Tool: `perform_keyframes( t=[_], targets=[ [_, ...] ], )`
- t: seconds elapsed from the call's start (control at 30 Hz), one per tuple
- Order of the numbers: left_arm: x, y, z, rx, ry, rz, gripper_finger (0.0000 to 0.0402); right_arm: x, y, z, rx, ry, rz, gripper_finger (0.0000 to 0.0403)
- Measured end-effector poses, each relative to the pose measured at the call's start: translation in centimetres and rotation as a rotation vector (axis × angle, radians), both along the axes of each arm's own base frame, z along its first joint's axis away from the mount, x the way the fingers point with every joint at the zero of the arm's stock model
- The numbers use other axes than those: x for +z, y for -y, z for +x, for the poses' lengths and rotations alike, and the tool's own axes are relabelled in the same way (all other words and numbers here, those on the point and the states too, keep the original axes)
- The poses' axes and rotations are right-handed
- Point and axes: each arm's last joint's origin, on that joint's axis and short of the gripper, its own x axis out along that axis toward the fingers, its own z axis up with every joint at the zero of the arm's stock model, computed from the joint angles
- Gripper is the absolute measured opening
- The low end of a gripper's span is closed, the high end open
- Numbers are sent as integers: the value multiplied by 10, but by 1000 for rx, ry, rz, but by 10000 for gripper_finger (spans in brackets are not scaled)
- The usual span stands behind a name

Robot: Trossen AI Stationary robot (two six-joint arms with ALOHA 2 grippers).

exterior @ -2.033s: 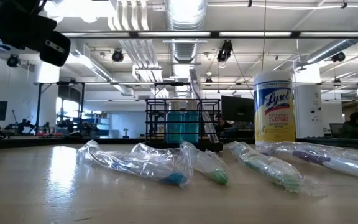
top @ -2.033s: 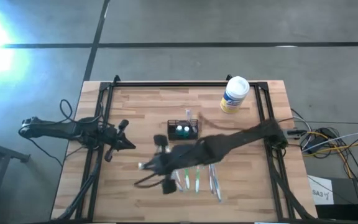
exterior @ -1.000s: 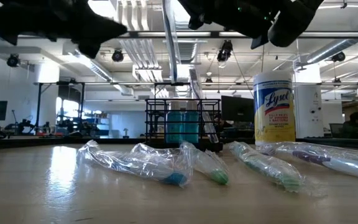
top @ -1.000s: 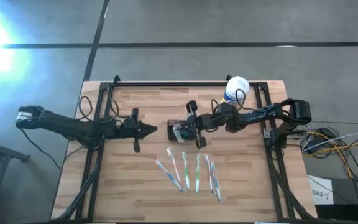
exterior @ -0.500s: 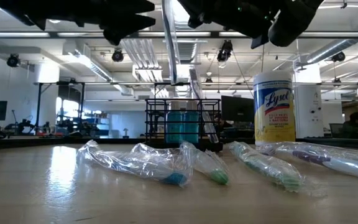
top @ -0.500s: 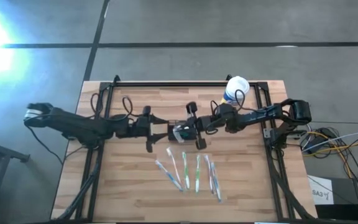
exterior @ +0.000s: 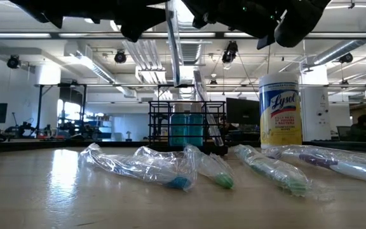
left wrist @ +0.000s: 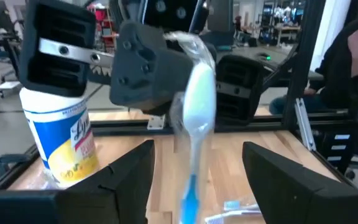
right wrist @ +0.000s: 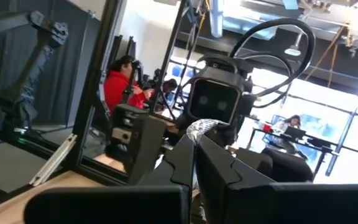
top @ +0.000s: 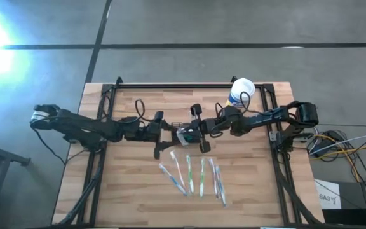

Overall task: Pick & Place toothbrushing station
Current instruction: Put the left blue toothbrush into the black wire organizer

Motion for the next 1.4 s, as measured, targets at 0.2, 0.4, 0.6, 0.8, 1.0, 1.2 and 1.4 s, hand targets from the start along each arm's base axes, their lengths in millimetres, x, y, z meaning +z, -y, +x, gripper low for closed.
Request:
perform_keyframes(
  t=[0.2,0.4,0.6,0.8,1.0,1.2,1.4],
  targets=[
    [1,0,2,-1,1,8,236,-1,0,0,-4,-7,2,8],
    [2,1,1,-18,0,3,164,-2,0,1,-7,-18,3,8],
    [2,0,1,-29,-1,41,52,-3,0,1,-5,-29,4,8],
    [0,1,1,-41,-24,58,17,-4,0,1,5,-43,15,8],
    [4,0,-13,-50,-57,81,14,9,2,-9,-1,-107,68,36],
    [16,-3,-46,-40,-6,80,14,36,1,-38,-17,-242,79,88],
    [14,-6,-84,-11,62,77,14,55,0,-85,-115,-384,77,88]
  ],
)
